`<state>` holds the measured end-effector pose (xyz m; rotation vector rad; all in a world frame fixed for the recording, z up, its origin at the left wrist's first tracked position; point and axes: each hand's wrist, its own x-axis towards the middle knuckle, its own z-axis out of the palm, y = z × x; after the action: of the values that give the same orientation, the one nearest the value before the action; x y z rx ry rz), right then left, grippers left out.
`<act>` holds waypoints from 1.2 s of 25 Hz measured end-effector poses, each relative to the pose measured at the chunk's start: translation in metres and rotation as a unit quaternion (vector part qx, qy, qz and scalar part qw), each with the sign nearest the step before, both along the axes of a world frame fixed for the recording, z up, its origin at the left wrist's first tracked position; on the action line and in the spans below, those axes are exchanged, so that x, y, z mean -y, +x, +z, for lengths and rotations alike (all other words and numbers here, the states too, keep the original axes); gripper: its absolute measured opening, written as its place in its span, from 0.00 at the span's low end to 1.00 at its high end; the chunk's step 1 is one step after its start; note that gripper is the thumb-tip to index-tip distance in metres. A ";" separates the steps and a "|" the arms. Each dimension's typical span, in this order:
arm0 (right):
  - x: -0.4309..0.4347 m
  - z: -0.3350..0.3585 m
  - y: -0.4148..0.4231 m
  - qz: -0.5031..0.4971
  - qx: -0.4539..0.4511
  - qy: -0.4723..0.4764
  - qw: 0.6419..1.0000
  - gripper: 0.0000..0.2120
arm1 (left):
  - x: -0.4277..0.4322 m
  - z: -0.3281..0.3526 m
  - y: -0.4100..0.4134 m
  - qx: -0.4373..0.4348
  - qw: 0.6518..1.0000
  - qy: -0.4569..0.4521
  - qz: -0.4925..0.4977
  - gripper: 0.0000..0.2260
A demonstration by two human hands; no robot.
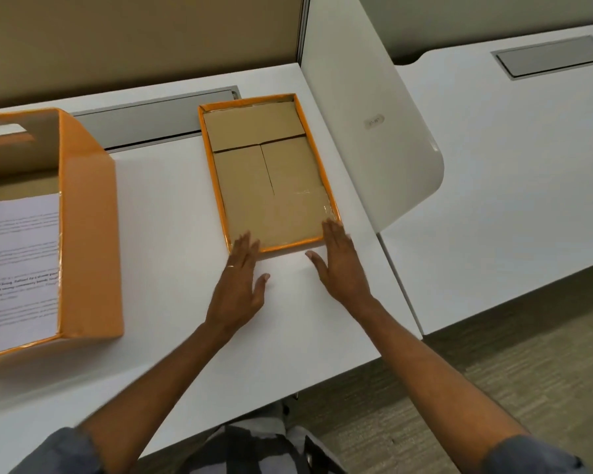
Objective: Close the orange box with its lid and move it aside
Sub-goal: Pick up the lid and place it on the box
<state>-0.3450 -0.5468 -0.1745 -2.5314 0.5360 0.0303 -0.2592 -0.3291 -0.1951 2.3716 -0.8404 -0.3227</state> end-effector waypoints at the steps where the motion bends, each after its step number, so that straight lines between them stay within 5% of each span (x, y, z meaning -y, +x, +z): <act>1: 0.004 0.005 0.003 -0.029 0.004 0.042 0.999 0.35 | -0.002 0.002 0.004 -0.021 0.998 -0.024 0.053 0.31; 4: 0.024 0.016 0.021 -0.089 -0.036 0.115 0.989 0.37 | 0.006 0.015 0.020 -0.150 0.965 -0.084 0.199 0.31; 9: 0.036 0.025 0.047 -0.142 -0.032 0.226 0.963 0.24 | 0.022 0.025 0.038 -0.268 0.915 -0.120 0.276 0.31; 13: 0.029 0.026 0.050 -0.166 -0.007 0.249 0.954 0.20 | 0.021 0.029 0.051 -0.319 0.859 -0.144 0.374 0.16; 19: 0.018 0.040 0.034 -0.218 0.060 0.298 0.927 0.25 | -0.009 0.042 0.045 -0.262 0.900 -0.141 0.318 0.18; 26: -0.038 0.099 -0.009 -0.222 0.197 0.487 0.822 0.17 | -0.074 0.090 0.000 -0.226 0.916 -0.173 0.282 0.24; 30: -0.077 0.143 -0.041 -0.228 0.190 0.544 0.785 0.12 | -0.113 0.130 -0.017 -0.085 0.952 -0.179 0.233 0.20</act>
<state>-0.3861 -0.4700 -0.0318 -1.1876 0.6789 -0.2688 -0.2763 -0.2161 -0.0650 2.0807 -0.2156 -0.1585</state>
